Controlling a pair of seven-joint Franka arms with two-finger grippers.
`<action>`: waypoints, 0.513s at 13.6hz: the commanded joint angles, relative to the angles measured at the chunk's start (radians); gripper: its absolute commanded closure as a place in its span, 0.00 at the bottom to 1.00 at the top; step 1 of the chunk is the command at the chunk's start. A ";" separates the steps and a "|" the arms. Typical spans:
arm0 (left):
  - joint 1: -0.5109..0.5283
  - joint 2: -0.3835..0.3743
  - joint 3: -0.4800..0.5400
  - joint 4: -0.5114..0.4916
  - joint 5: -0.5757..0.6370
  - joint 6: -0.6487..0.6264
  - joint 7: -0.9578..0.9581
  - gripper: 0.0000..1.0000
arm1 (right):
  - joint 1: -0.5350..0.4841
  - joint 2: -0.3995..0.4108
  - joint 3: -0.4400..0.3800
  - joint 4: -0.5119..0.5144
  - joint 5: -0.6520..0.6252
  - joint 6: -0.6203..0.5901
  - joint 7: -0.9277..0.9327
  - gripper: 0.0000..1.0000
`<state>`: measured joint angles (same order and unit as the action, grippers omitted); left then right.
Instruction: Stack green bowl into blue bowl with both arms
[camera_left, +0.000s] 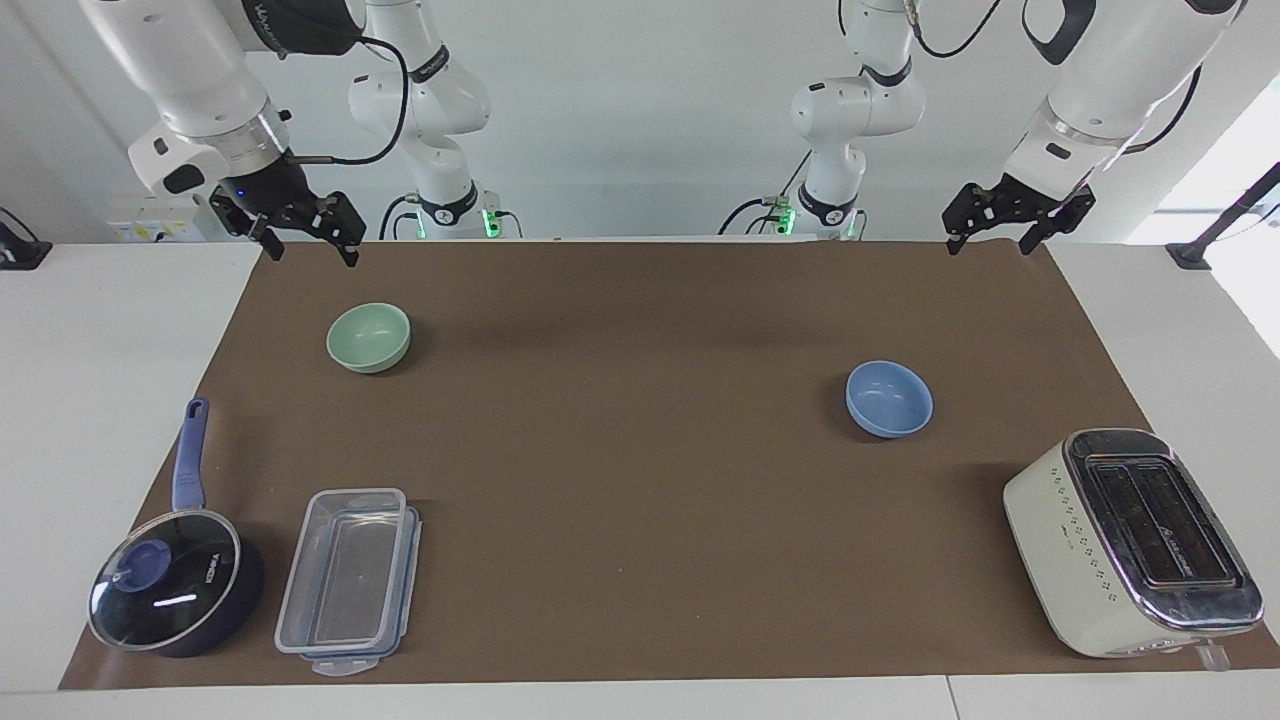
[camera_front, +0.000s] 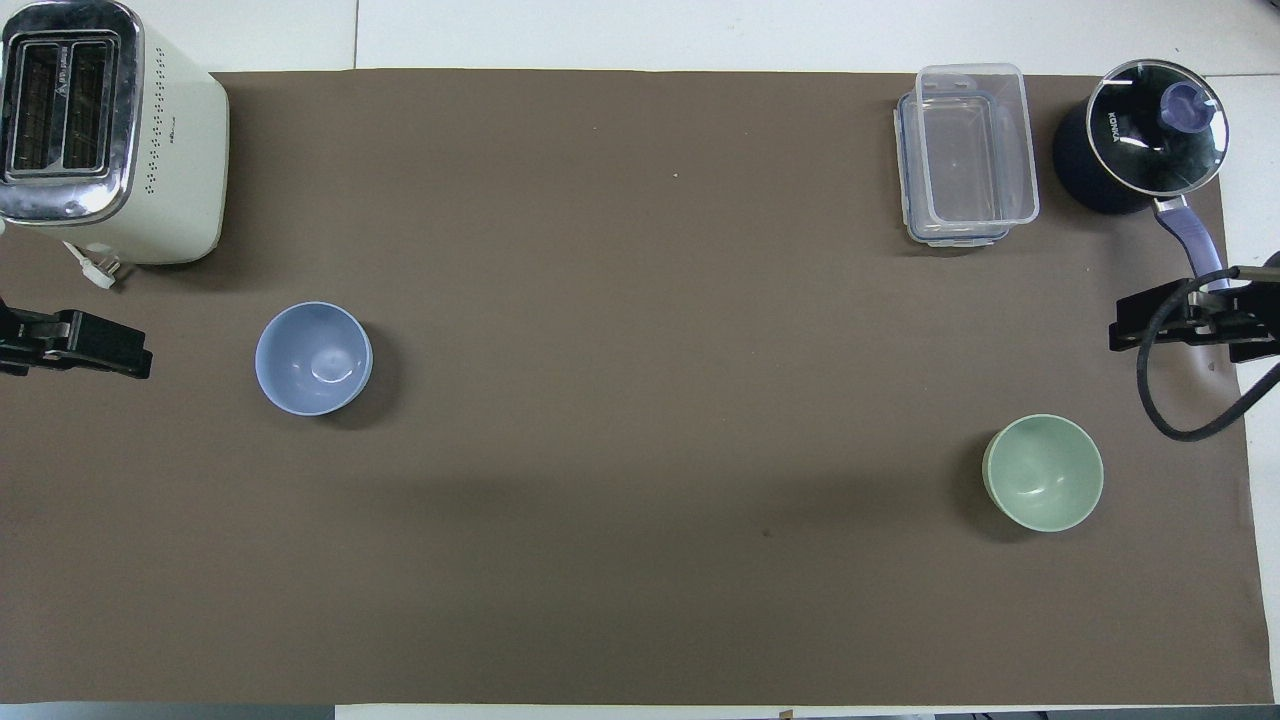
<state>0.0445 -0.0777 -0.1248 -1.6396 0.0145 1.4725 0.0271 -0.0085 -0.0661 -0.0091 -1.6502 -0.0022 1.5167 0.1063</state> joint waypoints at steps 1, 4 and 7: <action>-0.002 0.004 0.004 0.007 -0.007 0.014 -0.009 0.00 | -0.010 0.006 0.008 -0.002 -0.022 0.019 -0.031 0.00; 0.000 -0.008 0.007 -0.034 -0.017 0.044 -0.010 0.00 | -0.010 0.006 0.008 -0.002 -0.024 0.020 -0.033 0.00; 0.012 -0.042 0.011 -0.150 -0.022 0.139 -0.010 0.00 | -0.010 0.006 0.008 0.000 -0.022 0.019 -0.030 0.00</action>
<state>0.0462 -0.0782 -0.1180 -1.6894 0.0095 1.5344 0.0262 -0.0085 -0.0616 -0.0091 -1.6502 -0.0022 1.5199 0.0980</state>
